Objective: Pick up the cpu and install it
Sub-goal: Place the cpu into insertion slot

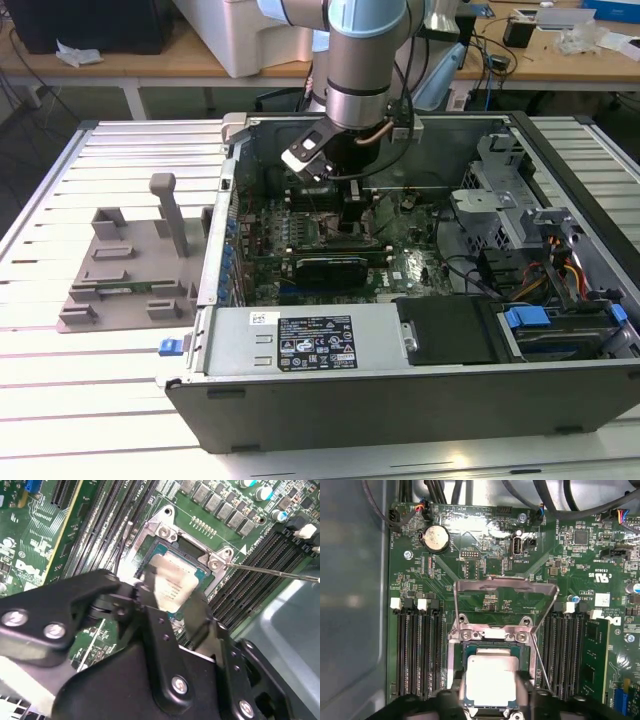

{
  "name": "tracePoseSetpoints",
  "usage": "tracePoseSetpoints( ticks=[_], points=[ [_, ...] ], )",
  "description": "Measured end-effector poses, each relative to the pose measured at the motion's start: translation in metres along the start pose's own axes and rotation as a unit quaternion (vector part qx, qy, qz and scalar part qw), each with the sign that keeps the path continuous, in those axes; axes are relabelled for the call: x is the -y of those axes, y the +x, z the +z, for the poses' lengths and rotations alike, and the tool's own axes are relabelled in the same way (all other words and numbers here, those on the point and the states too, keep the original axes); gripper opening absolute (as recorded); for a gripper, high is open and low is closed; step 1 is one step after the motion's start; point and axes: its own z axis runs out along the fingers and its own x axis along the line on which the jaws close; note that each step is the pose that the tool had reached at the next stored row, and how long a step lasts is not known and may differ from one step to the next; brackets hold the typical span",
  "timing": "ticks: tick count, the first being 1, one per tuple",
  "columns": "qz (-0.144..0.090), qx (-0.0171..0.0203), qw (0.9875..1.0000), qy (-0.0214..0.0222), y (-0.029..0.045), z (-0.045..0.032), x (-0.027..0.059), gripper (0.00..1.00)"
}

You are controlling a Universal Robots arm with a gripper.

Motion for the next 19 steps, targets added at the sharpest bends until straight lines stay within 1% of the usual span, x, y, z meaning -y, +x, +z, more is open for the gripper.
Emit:
tracePoseSetpoints(
  ticks=[2, 3, 4, 6, 7, 10, 12, 15, 17, 18, 19],
  points=[
    [0.0, 0.0001, 1.0, 0.0, -0.0009, 0.0001, 0.0016, 0.42],
    [0.0, 0.0001, 1.0, 0.0, -0.0013, 0.0002, 0.0021, 0.3],
    [0.0, 0.0001, 1.0, 0.0, -0.0019, 0.0002, 0.0025, 0.3],
    [0.0, 0.0001, 1.0, 0.0, -0.003, 0.0006, 0.003, 0.18],
    [0.0, -0.0002, 1.0, 0.0, -0.0043, 0.0018, 0.0032, 0.11],
    [0.0, -0.0005, 1.0, 0.0011, -0.0053, 0.0051, 0.0031, 0.11],
    [0.0, -0.0005, 1.0, 0.0021, -0.0054, 0.0057, 0.0019, 0.11],
    [0.0, -0.0014, 1.0, 0.0044, -0.0055, 0.0062, -0.0046, 0.11],
    [0.0, -0.0015, 1.0, 0.005, -0.0056, 0.0059, -0.0081, 0.11],
    [0.0, -0.0024, 1.0, 0.0045, -0.0054, 0.0042, -0.0083, 0.11],
    [0.0, -0.0019, 1.0, 0.0048, -0.0056, 0.0015, -0.0082, 0.11]
  ],
)
